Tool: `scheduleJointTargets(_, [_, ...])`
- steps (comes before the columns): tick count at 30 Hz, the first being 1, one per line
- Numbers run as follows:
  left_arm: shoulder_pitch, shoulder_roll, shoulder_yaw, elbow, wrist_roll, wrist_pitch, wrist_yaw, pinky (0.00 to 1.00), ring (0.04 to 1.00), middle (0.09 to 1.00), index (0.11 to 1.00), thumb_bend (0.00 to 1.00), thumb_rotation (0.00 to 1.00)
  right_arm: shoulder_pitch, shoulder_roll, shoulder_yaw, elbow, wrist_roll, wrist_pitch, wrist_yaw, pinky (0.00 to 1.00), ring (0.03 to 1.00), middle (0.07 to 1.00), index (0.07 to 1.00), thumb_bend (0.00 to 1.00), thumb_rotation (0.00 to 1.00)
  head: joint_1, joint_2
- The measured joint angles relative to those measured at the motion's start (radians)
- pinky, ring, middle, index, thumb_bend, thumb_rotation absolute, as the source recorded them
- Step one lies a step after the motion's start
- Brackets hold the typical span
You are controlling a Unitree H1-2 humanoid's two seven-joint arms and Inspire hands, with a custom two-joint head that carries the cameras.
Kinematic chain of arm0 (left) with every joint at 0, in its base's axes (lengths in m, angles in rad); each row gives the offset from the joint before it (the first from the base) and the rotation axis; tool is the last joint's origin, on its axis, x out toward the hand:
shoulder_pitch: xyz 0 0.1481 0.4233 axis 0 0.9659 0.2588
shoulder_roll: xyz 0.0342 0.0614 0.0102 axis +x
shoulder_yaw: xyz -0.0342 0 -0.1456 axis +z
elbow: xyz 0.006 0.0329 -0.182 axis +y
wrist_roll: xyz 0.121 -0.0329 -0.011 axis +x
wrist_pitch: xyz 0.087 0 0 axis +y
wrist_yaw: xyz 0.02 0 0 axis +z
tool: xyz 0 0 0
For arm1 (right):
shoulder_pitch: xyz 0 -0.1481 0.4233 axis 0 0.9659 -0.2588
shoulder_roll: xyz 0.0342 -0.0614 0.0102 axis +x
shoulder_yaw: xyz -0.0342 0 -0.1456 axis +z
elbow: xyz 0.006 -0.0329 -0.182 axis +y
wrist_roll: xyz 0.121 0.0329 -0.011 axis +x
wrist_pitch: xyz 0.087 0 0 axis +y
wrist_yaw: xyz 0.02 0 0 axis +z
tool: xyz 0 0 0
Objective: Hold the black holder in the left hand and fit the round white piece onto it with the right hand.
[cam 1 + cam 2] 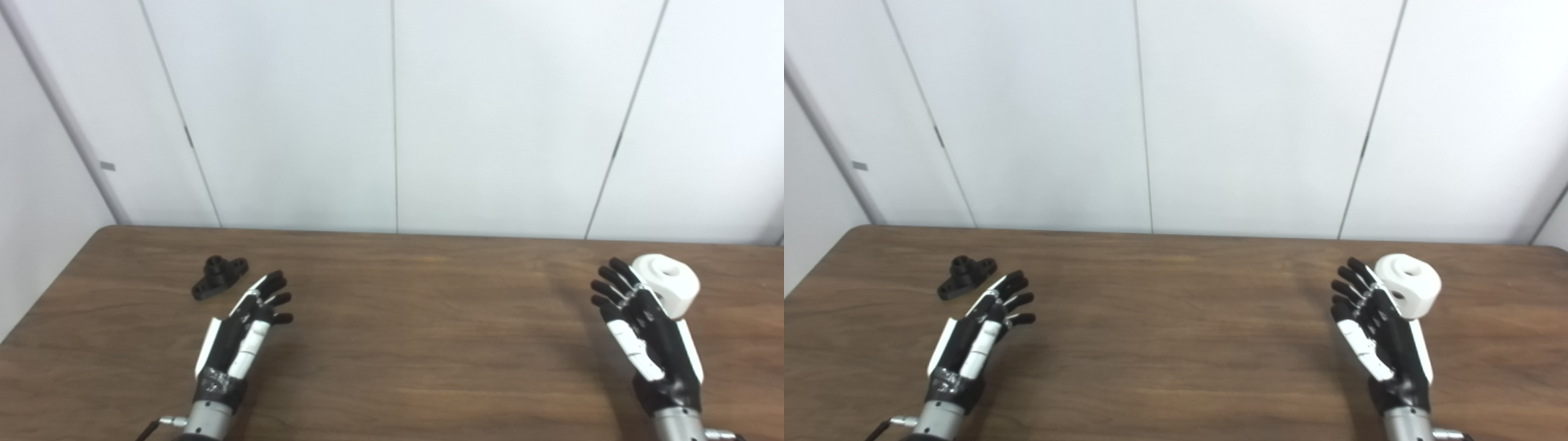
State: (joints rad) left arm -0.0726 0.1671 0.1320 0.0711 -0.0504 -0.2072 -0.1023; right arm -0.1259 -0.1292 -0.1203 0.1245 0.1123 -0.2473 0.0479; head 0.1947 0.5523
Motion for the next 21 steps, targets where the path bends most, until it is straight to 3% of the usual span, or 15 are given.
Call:
scheduleJointTargets(7, [0.051,-0.002,-0.03,-0.072,0.169,0.018,0.053,0.67,0.808,0.861,0.867,0.76,0.78,-0.001,-0.002,-0.002,0.003,0.009,-0.002,0.01,0.78,0.81,0.847,0.875,0.47,0.56,0.049,-0.006])
scheduleJointTargets(11, [0.088,0.007,-0.035,-0.133,0.262,0.053,0.06,0.68,0.793,0.838,0.839,0.71,0.67,-0.006,-0.011,-0.007,0.018,0.02,-0.012,0.018,0.8,0.813,0.848,0.87,0.47,0.55,0.06,-0.006])
scheduleJointTargets(14, [0.092,0.026,-0.032,-0.184,0.33,0.076,0.074,0.7,0.804,0.833,0.828,0.74,0.63,-0.006,-0.016,-0.009,0.02,0.026,-0.013,0.023,0.81,0.813,0.851,0.873,0.46,0.55,0.087,-0.011])
scheduleJointTargets(21, [0.09,0.074,-0.031,-0.261,0.535,0.077,0.13,0.67,0.789,0.826,0.808,0.73,0.53,-0.021,-0.032,-0.012,0.046,0.03,-0.038,0.031,0.8,0.812,0.851,0.875,0.45,0.54,0.149,-0.023])
